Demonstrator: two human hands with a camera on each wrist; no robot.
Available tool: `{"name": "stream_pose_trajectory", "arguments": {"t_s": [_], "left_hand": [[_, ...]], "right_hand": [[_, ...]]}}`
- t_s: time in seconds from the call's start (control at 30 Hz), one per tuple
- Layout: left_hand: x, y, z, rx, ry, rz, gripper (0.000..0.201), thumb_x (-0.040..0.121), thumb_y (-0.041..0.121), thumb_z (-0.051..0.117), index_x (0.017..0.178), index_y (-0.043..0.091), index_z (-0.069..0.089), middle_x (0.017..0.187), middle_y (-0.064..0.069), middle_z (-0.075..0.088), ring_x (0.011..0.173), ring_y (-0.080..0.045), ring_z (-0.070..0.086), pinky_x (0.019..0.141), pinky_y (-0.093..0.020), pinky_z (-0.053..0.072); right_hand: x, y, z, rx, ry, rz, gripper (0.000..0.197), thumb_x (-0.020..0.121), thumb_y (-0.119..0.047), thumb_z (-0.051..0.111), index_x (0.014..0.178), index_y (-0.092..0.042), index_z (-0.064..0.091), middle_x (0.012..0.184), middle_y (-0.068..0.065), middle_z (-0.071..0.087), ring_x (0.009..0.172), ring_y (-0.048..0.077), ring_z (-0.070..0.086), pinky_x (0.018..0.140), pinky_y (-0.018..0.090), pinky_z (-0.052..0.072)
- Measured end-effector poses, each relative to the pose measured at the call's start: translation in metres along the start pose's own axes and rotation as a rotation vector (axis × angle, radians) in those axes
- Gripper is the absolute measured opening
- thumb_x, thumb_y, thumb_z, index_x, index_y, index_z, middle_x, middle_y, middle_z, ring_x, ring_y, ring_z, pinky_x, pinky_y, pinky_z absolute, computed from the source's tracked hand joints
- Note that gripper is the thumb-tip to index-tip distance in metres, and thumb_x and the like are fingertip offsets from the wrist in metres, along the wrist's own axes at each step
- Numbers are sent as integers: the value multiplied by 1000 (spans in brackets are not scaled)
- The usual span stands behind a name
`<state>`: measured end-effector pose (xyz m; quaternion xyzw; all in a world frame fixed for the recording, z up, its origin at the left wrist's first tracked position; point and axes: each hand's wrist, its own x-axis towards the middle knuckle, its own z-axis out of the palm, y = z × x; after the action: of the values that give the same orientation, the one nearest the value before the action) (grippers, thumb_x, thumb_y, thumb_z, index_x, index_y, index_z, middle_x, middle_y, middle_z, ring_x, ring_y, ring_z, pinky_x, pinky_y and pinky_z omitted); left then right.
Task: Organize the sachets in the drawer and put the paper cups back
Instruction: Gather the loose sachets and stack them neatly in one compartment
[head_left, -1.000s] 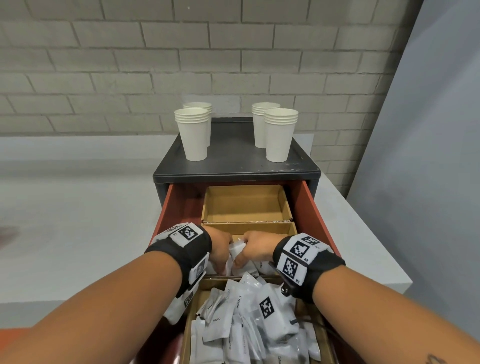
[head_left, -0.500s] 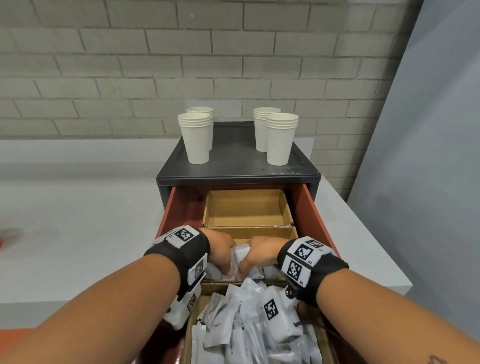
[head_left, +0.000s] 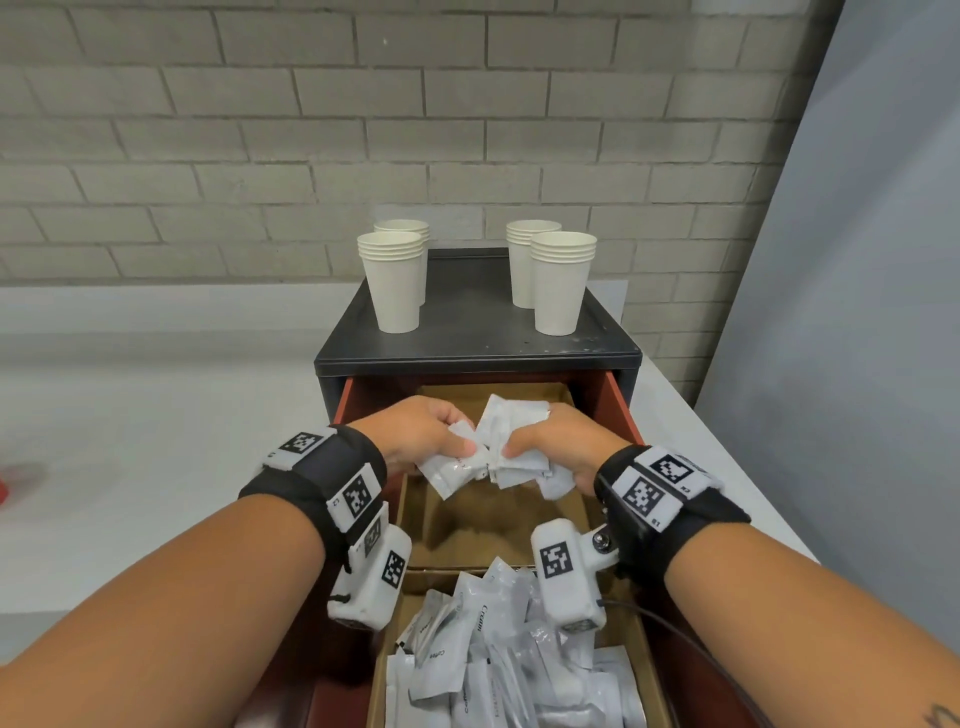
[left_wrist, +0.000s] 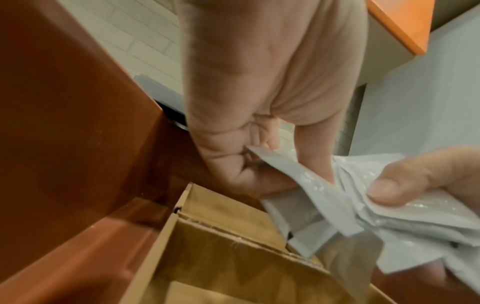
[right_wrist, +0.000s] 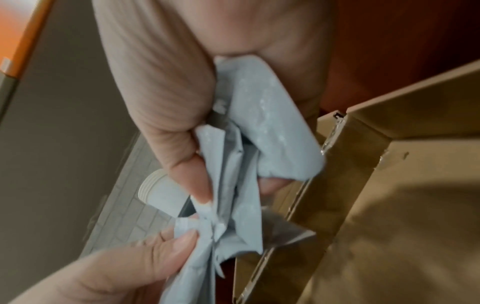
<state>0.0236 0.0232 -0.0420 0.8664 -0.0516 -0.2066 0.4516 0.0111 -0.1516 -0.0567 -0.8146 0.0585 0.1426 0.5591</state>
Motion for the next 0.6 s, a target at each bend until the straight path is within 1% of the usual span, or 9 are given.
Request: {"name": "stream_pose_trajectory", "arguments": {"t_s": [0.07, 0.1, 0.17, 0.2, 0.27, 0.33, 0.4, 0.5, 0.6], "left_hand": [[0, 1, -2, -86, 30, 5, 9, 88, 11, 63, 93, 19, 61, 96, -5, 64, 84, -17, 61, 65, -23, 49], [0, 1, -3, -123, 41, 7, 11, 88, 12, 63, 95, 20, 60, 100, -5, 64, 87, -18, 62, 67, -23, 50], [-1, 3, -5, -197, 42, 11, 19, 89, 12, 62, 104, 23, 58, 111, -6, 63, 97, -21, 63, 75, -27, 53], [0, 3, -6, -229, 36, 13, 23, 89, 11, 62, 108, 24, 57, 115, -6, 62, 102, -22, 62, 80, -30, 53], [0, 4, -7, -262, 26, 23, 27, 90, 12, 60, 113, 25, 55, 119, -5, 62, 106, -22, 62, 88, -34, 52], [-2, 4, -6, -260, 23, 29, 25, 91, 13, 59, 114, 24, 57, 118, -4, 62, 106, -22, 61, 88, -34, 51], [-4, 5, -3, -275, 15, 22, 20, 92, 14, 57, 109, 23, 59, 117, -4, 63, 105, -21, 61, 86, -32, 51], [-6, 5, 1, -370, -20, 1, 15, 93, 12, 55, 103, 20, 61, 113, -5, 64, 100, -20, 62, 85, -33, 52], [-5, 7, 7, -408, -18, -14, 15, 93, 12, 55, 105, 16, 62, 109, -6, 66, 93, -18, 63, 81, -32, 53]], "right_hand": [[1, -1, -6, 80, 44, 9, 29, 75, -9, 69, 102, -10, 60, 97, 13, 63, 97, 31, 62, 71, 35, 51], [2, -2, -9, 118, 79, 24, 29, 77, -8, 68, 104, -10, 58, 99, 13, 63, 99, 31, 61, 73, 37, 52], [2, -3, -13, 162, 147, 52, 36, 79, -9, 68, 113, -8, 56, 110, 15, 62, 104, 31, 60, 91, 44, 51], [4, -2, -15, 176, 181, 62, 39, 80, -10, 68, 116, -7, 54, 113, 15, 62, 106, 31, 60, 95, 45, 49], [3, -2, -18, 195, 232, 79, 42, 82, -11, 67, 121, -9, 51, 113, 13, 59, 105, 29, 58, 95, 40, 49], [1, -2, -17, 201, 245, 93, 45, 83, -10, 67, 124, -11, 49, 115, 12, 58, 104, 28, 58, 90, 38, 50], [-3, -2, -14, 223, 195, 102, 41, 84, -10, 67, 122, -9, 50, 113, 12, 60, 97, 26, 61, 82, 37, 53], [-6, -4, -8, 416, 80, 88, 24, 88, -8, 60, 113, -9, 58, 115, 16, 64, 95, 27, 63, 76, 35, 52], [-9, -8, -4, 568, 11, 94, 11, 93, -12, 51, 101, -10, 57, 102, 14, 65, 84, 24, 63, 70, 34, 51]]}}
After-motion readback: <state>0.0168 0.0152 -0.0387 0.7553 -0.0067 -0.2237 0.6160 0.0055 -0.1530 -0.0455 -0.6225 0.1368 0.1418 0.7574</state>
